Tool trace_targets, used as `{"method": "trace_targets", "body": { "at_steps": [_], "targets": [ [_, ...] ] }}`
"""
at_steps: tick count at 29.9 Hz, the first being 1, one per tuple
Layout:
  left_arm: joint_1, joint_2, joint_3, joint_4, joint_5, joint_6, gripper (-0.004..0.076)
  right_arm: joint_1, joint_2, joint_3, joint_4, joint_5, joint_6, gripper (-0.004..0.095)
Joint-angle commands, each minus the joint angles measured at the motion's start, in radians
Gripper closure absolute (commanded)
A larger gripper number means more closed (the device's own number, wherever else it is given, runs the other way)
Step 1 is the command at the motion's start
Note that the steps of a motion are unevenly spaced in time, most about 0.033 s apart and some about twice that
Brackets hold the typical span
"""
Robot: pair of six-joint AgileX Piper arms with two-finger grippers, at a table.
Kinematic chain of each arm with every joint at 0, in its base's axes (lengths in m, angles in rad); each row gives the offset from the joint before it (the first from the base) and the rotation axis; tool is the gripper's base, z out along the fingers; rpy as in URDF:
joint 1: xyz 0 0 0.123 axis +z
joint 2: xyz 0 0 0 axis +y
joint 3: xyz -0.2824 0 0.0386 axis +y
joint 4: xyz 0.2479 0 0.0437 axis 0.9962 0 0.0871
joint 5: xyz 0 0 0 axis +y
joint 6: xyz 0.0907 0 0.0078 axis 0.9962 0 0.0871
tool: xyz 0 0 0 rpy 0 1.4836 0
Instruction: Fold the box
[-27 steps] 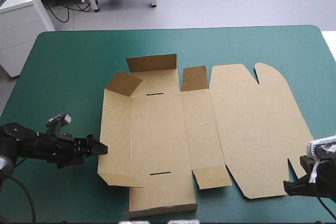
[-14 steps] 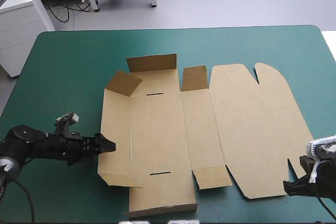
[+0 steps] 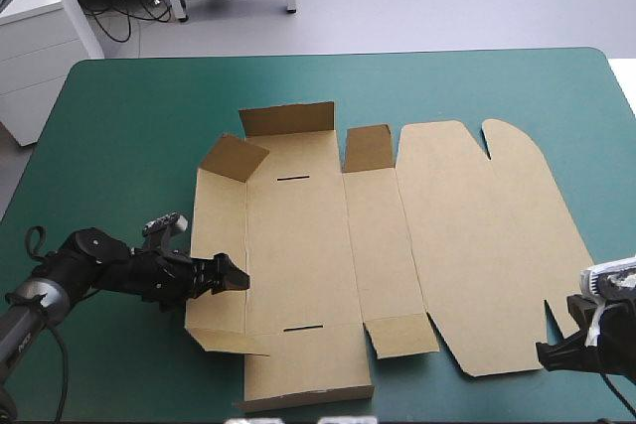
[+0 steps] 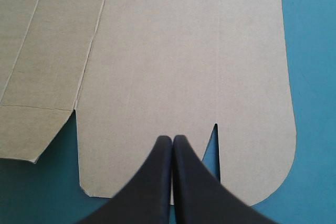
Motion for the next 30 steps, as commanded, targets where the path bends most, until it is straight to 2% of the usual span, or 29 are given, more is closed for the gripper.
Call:
{"method": "trace_targets", "body": {
  "at_steps": [1, 7, 14, 16, 25, 30],
  "targets": [
    [-0.008, 0.003, -0.021, -0.078, -0.008, -0.009, 0.0111, -0.003, 0.01, -0.022, -0.012, -0.009, -0.007, 0.0928],
    [-0.008, 0.003, -0.023, -0.102, -0.005, -0.009, 0.0377, -0.003, 0.01, -0.022, -0.012, -0.007, -0.009, 0.0928],
    [-0.008, 0.003, -0.023, -0.099, 0.018, -0.014, 0.063, -0.003, 0.01, -0.022, -0.019, -0.009, -0.009, 0.0928],
    [-0.008, 0.003, -0.023, -0.115, 0.015, -0.004, 0.073, -0.003, 0.01, -0.022, -0.019, -0.009, -0.009, 0.0928],
    [-0.008, 0.003, -0.028, -0.132, 0.016, 0.095, 0.0734, -0.003, 0.01, -0.022, -0.019, -0.009, -0.009, 0.0928],
    [-0.008, 0.003, -0.116, -0.125, 0.092, 0.182, 0.0734, -0.003, 0.01, -0.023, -0.03, -0.009, -0.009, 0.0928]
  ]
}}
